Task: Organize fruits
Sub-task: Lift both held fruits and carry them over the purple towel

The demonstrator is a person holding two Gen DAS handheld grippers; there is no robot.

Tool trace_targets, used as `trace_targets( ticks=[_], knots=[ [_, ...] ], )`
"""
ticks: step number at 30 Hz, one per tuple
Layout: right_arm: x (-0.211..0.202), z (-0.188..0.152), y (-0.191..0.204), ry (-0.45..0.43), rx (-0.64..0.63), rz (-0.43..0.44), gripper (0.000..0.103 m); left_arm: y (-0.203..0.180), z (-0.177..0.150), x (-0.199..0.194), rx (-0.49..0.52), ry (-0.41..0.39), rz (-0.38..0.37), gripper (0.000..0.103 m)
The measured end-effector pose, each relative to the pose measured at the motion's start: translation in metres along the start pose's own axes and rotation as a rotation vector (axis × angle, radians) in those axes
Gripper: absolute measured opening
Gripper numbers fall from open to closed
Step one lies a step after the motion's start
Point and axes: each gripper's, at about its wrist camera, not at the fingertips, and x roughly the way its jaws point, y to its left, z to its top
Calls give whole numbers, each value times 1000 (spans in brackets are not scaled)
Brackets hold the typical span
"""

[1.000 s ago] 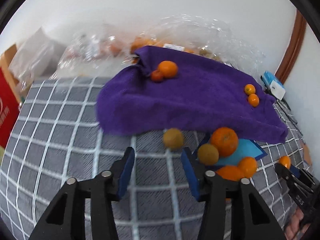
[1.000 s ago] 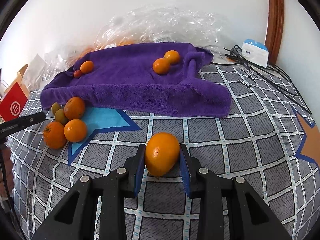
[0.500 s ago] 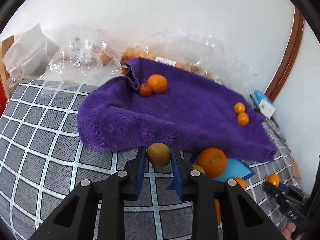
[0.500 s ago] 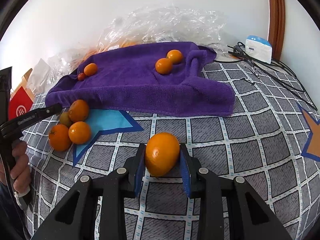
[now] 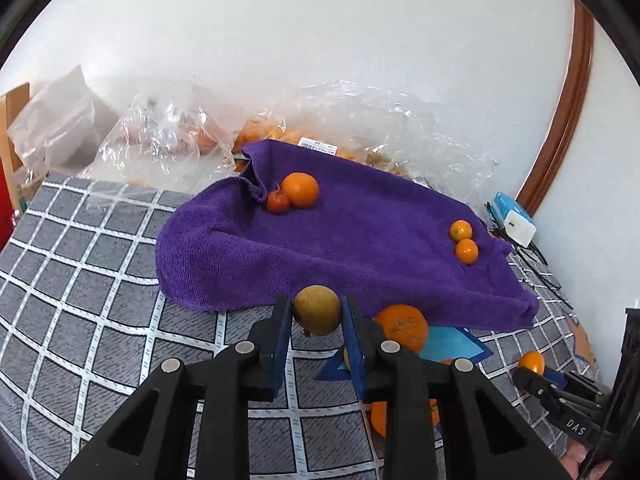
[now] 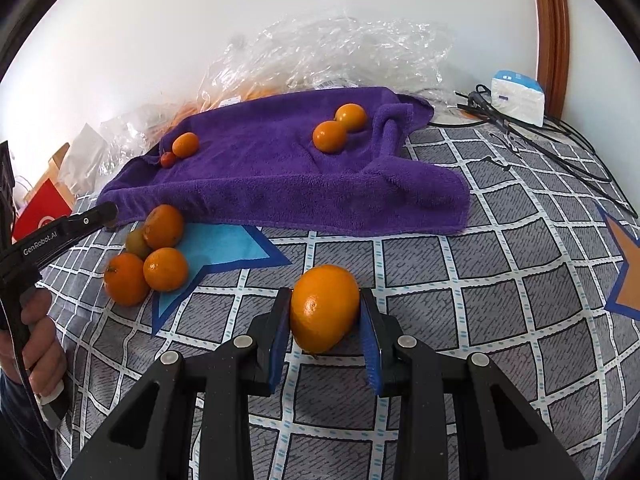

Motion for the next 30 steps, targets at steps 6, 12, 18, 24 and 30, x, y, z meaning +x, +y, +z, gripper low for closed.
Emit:
trace_targets(
  ticks=[6,12,18,24,30],
  knots=[
    [0,1,-5,-1,26,25,33,-1,4,-8,-12,-37,-37,24],
    [-1,2,-5,-2,28,29,33,-6,3,-17,23,-88,-17,24],
    [-10,6,-8,-8,30,3,33,-5,8,-28,25,-94,-3,24],
    [-32,37,-3,-73,-3,-2,33,-6,34,-52,13,-96,13,24],
    [-40,87,4,-152,-8,3,33,-11,81,-71,46,-183,33,24]
  ],
)
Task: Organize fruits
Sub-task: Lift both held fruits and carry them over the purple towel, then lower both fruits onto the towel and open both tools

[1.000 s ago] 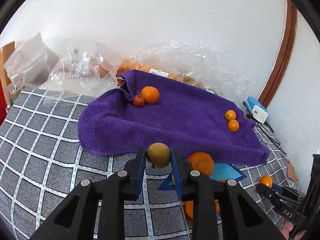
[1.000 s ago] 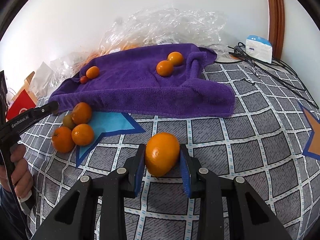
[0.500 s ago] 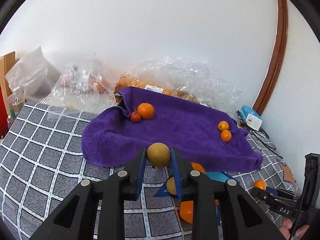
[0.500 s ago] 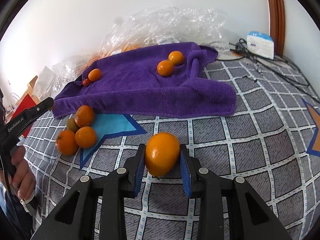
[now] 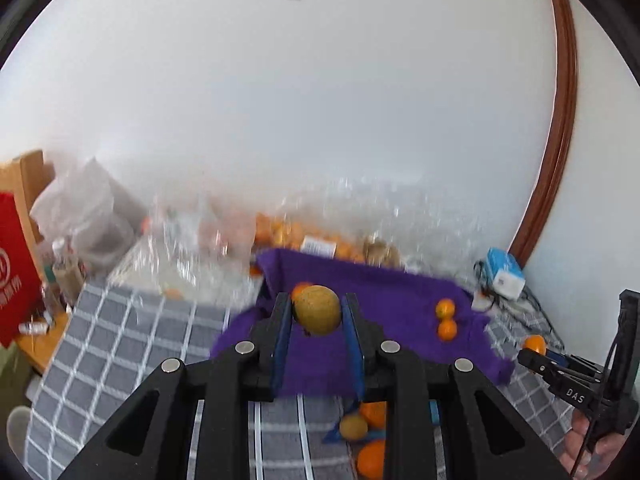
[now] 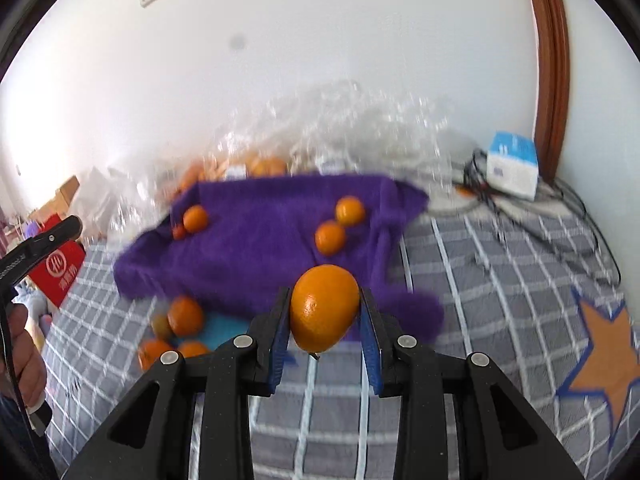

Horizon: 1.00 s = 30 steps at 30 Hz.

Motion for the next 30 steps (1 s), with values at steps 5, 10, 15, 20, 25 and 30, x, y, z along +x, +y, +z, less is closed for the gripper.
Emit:
trace_targets(
  ticks=[5,10,15,20,25,30],
  knots=[
    [10,33,3,-44,5,4,33,-3,27,23,-7,-26,4,24],
    [40,50,2,-51,29,13,33,1,23,60,-27,-12,34,24],
    [73,38,-8,-25,63,32,33,15,-5,97,-33,43,70,24],
    [84,30,-17,-9,67,-7,33,21,-15,110,-43,71,47,24],
    [101,22,-24,45,78,-8,33,31,-19,121,-99,116,6,24],
    [107,17,-21,76,63,12,33,32,-24,129,-100,137,10,24]
  ],
)
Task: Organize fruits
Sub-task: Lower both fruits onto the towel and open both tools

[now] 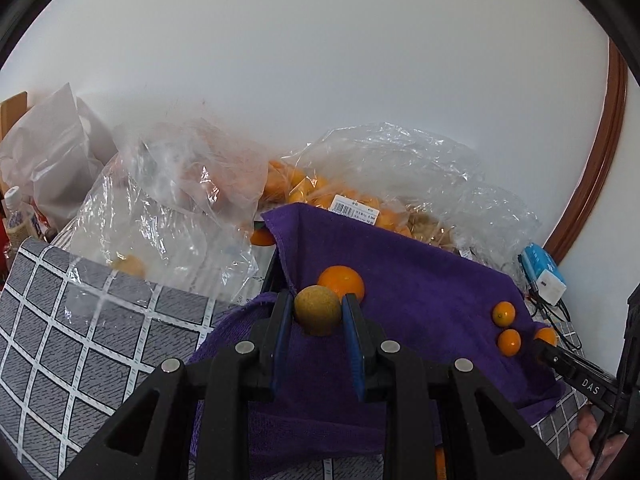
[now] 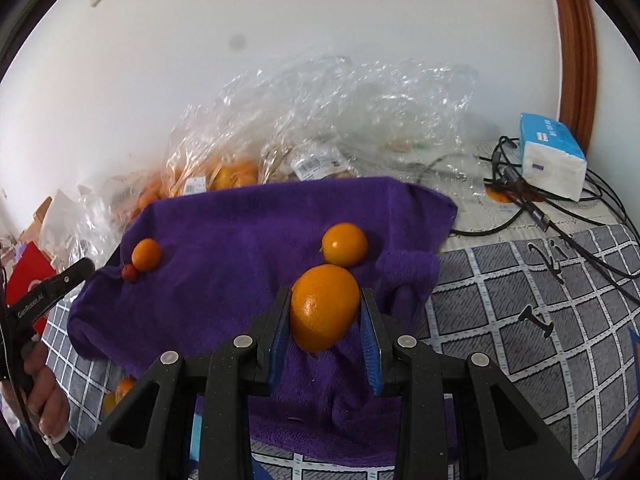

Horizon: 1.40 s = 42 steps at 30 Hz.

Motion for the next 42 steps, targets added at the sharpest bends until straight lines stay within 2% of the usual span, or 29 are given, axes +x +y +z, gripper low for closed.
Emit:
trace_targets(
  ticks=[11,17,19,24,29,42],
  knots=[
    [11,-8,5,52,-17,6,33,-3,-2,7,16,33,10,24],
    [10,-9,5,48,-23,1,33,-9,-5,20,52,100,71,24],
    [8,-8,5,42,-24,2,33,-9,-6,23,50,118,62,24],
    [0,-6,4,7,-24,2,46,-14,-8,26,77,125,85,24],
    [-8,-5,2,-32,-23,-39,53,-13,-9,28,80,136,96,24],
    [-16,-4,-7,-78,6,-132,53,-9,-9,33,73,132,121,25]
  ],
)
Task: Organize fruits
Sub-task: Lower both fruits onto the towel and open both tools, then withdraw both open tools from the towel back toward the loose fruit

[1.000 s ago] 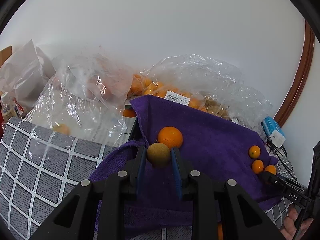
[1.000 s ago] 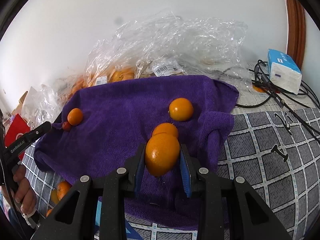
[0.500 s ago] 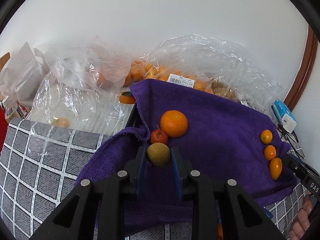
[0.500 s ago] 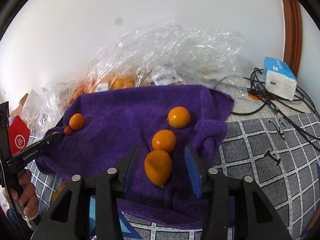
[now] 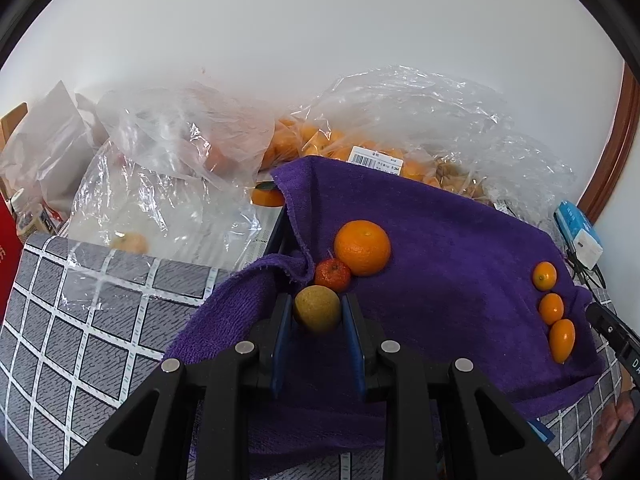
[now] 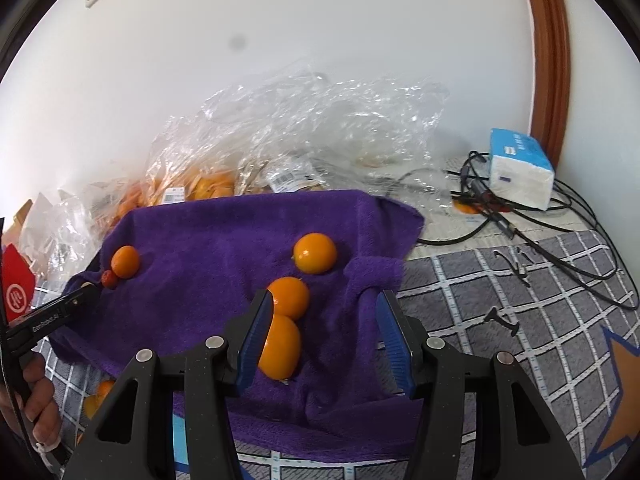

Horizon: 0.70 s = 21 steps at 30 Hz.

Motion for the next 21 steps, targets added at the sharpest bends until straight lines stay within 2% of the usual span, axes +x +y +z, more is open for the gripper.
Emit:
trace_targets(
  ticks=[3,7,13,19,21],
  knots=[
    [-2,1,-5,-16,31,-8,53,1,0,-1,-5,1,-7,25],
    [-5,3,-8,-24,73,15,53,1,0,-6,-5,-13,-20,31],
    [-10,4,-7,-32,74,35,53,3,2,-19,-18,-40,-36,31],
    [-23,8,8,-69,19,10,50,6,11,-48,-35,-113,-45,31],
    [-29,11,15,-80,1,34,50,6,15,-61,-28,-156,-44,31]
  ],
)
